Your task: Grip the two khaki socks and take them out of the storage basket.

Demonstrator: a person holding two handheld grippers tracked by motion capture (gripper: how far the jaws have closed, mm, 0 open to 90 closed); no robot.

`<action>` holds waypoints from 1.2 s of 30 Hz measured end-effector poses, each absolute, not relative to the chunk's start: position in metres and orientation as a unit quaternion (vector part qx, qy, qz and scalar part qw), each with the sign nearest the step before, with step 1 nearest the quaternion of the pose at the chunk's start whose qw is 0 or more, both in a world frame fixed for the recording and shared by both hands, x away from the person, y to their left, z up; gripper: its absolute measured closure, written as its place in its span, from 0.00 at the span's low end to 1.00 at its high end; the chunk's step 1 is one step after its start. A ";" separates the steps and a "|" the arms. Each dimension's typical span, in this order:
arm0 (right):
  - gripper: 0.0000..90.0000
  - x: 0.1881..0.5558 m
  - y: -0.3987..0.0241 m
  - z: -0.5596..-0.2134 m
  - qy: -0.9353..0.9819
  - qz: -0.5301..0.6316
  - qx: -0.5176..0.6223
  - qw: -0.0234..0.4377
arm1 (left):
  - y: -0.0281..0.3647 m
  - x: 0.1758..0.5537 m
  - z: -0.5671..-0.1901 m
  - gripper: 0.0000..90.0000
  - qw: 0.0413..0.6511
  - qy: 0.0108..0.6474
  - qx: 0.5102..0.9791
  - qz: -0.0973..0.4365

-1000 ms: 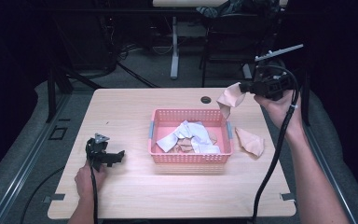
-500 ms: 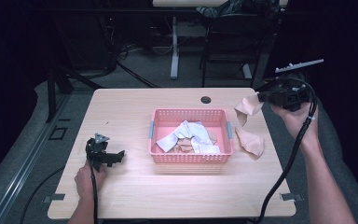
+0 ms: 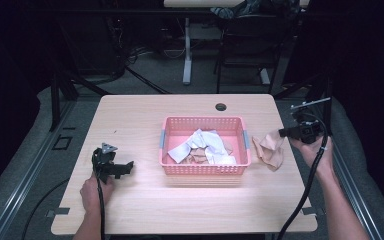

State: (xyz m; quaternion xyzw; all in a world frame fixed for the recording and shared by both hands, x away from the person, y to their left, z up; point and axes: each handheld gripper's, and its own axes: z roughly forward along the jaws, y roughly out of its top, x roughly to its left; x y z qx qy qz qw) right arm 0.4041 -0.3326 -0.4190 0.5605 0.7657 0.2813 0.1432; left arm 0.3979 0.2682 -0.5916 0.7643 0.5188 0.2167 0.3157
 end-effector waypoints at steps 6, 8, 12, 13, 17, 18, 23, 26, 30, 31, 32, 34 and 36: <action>0.98 0.415 -0.333 -0.466 0.768 0.253 0.579 0.106 | 0.268 0.398 -0.592 0.00 0.315 0.519 0.765 0.216; 0.98 0.416 -0.333 -0.475 0.767 0.247 0.583 0.102 | 0.268 0.398 -0.592 0.00 0.315 0.519 0.765 0.216; 0.98 0.421 -0.333 -0.494 0.765 0.231 0.595 0.090 | 0.268 0.398 -0.592 0.00 0.315 0.519 0.765 0.216; 0.98 0.422 -0.334 -0.498 0.766 0.231 0.594 0.083 | 0.268 0.398 -0.591 0.00 0.315 0.519 0.764 0.216; 0.97 0.424 -0.332 -0.511 0.769 0.217 0.596 0.077 | 0.268 0.398 -0.591 0.00 0.315 0.519 0.764 0.216; 0.97 0.424 -0.331 -0.514 0.768 0.215 0.598 0.079 | 0.268 0.398 -0.592 0.00 0.315 0.519 0.765 0.216; 0.94 0.426 -0.332 -0.517 0.766 0.215 0.602 0.072 | 0.268 0.398 -0.591 0.00 0.315 0.519 0.765 0.215; 0.79 0.422 -0.330 -0.512 0.768 0.222 0.596 0.073 | 0.268 0.398 -0.592 0.00 0.317 0.519 0.764 0.217; 0.60 0.413 -0.329 -0.502 0.776 0.228 0.583 0.080 | 0.268 0.398 -0.592 0.00 0.317 0.519 0.764 0.217; 0.54 0.410 -0.328 -0.500 0.774 0.235 0.582 0.084 | 0.268 0.398 -0.592 0.00 0.317 0.519 0.764 0.217; 0.50 0.407 -0.328 -0.498 0.775 0.236 0.579 0.086 | 0.268 0.398 -0.592 0.00 0.317 0.519 0.764 0.217; 0.41 0.401 -0.327 -0.493 0.772 0.246 0.579 0.088 | 0.268 0.398 -0.592 0.00 0.317 0.519 0.764 0.217; 0.32 0.395 -0.327 -0.487 0.772 0.252 0.576 0.095 | 0.268 0.398 -0.592 0.00 0.317 0.519 0.764 0.217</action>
